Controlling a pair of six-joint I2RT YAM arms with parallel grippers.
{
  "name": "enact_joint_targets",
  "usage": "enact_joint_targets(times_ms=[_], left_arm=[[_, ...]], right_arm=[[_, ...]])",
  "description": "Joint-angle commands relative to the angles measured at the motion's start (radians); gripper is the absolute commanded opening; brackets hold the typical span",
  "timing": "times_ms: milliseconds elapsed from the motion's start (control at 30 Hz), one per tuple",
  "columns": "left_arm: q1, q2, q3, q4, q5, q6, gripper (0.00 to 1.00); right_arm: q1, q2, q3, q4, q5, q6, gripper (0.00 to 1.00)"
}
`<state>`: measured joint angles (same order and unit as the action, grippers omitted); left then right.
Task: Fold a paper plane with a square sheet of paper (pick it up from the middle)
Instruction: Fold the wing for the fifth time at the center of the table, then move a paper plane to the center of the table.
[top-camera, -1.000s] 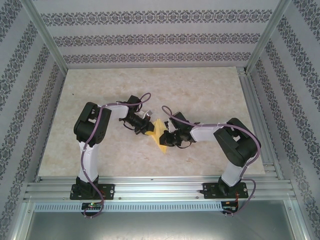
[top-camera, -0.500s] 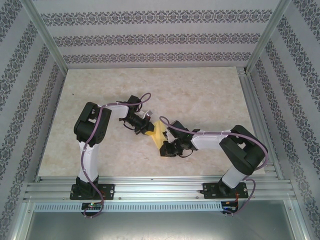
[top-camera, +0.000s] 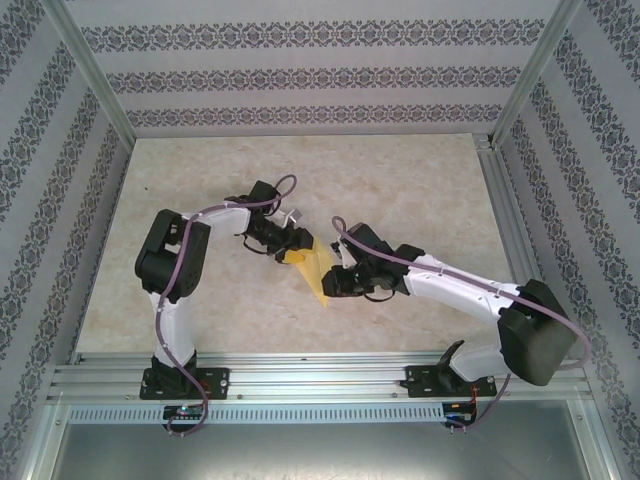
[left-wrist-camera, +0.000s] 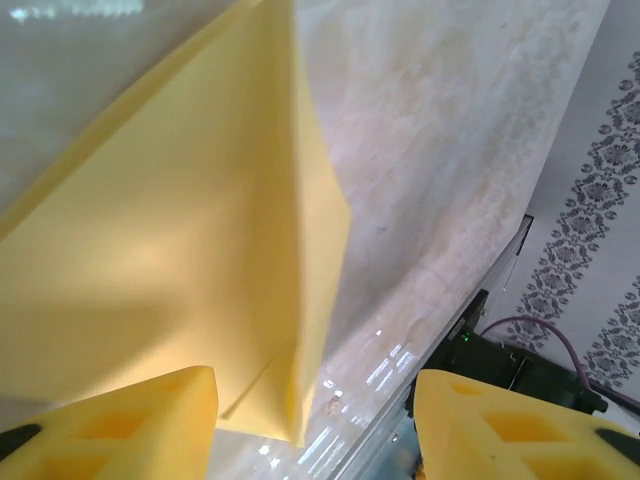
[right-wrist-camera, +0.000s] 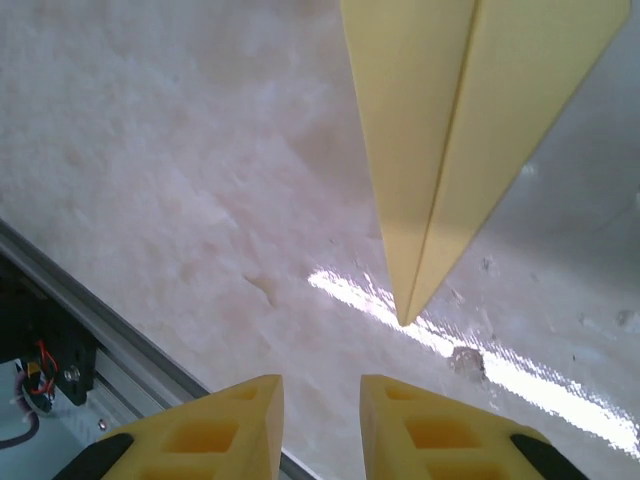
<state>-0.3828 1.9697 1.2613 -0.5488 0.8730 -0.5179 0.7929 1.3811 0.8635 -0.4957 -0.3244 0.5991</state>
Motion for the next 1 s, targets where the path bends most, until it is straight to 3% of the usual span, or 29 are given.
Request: enact_joint_targets(times_ms=[0, 200, 367, 567, 700, 967], left_arm=[[0.039, -0.138, -0.020, 0.004, -0.127, -0.060, 0.59], [0.215, -0.268, -0.213, 0.072, -0.287, -0.212, 0.60], [0.338, -0.310, -0.340, 0.137, -0.261, -0.263, 0.60], [0.351, -0.344, -0.345, 0.085, -0.285, -0.218, 0.60], [0.351, -0.351, -0.346, 0.081, -0.276, -0.206, 0.60], [0.342, -0.359, -0.361, 0.116, -0.232, -0.204, 0.59]], right_arm=[[0.050, 0.043, 0.074, -0.018, 0.090, -0.061, 0.28], [0.145, 0.264, 0.287, -0.087, 0.192, -0.153, 0.35], [0.166, 0.487, 0.496, -0.208, 0.259, -0.182, 0.34], [0.154, 0.631, 0.632, -0.369, 0.462, -0.221, 0.38], [0.144, 0.617, 0.614, -0.381, 0.531, -0.221, 0.41], [0.138, 0.580, 0.603, -0.391, 0.475, -0.232, 0.44]])
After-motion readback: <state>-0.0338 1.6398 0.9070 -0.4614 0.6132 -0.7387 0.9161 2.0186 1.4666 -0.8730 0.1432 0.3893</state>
